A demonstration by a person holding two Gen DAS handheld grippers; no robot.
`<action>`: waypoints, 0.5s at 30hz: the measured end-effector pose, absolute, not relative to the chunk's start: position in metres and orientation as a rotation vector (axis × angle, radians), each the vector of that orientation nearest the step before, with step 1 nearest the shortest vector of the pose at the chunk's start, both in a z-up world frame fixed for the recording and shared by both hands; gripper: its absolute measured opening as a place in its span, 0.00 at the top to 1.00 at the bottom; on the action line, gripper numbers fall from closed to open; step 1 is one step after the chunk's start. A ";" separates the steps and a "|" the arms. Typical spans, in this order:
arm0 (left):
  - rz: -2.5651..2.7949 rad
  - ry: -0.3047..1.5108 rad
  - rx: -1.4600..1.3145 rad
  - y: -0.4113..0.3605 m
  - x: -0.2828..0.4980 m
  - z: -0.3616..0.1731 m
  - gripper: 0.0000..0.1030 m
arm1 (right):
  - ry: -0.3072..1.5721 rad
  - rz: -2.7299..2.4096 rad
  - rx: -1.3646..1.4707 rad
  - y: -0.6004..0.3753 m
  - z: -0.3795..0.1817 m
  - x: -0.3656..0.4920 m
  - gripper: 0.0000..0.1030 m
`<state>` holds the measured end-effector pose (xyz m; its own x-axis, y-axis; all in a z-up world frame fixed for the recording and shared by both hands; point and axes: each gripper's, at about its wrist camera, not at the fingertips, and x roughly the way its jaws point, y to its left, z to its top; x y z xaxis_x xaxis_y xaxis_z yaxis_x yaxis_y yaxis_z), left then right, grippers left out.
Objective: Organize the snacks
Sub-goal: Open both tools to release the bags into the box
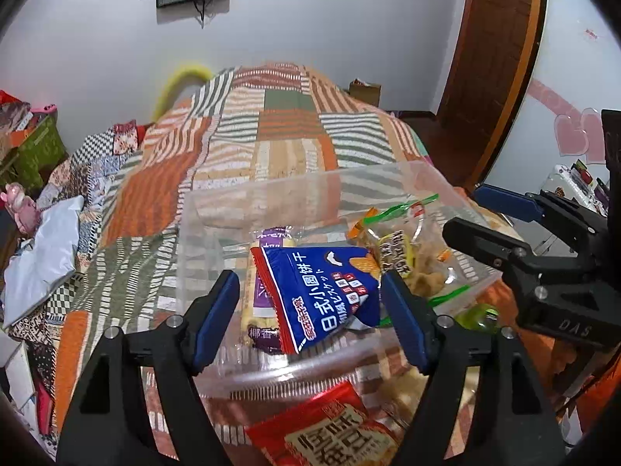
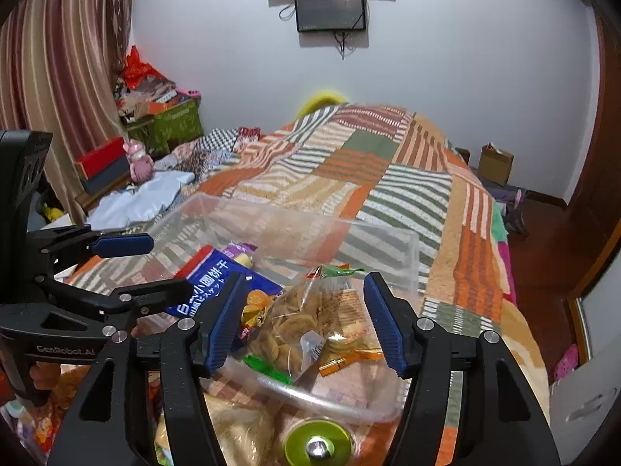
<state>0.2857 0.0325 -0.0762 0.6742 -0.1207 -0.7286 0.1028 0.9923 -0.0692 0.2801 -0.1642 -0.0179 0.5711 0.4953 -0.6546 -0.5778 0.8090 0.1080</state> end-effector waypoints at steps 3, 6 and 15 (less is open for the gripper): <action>-0.129 0.804 -0.023 0.030 0.277 -0.068 0.21 | 0.705 0.623 -0.107 -0.170 -0.011 0.274 0.37; -0.129 0.790 -0.015 0.026 0.267 -0.061 0.19 | 0.681 0.609 -0.102 -0.179 -0.004 0.266 0.36; -0.183 0.804 -0.038 0.007 0.243 -0.060 0.13 | 0.683 0.591 -0.121 -0.199 -0.007 0.245 0.34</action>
<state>0.2429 0.0073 -0.0604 0.6787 -0.1774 -0.7126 0.1483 0.9835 -0.1036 0.2448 -0.1988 -0.0067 0.6192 0.4739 -0.6261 -0.5513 0.8301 0.0831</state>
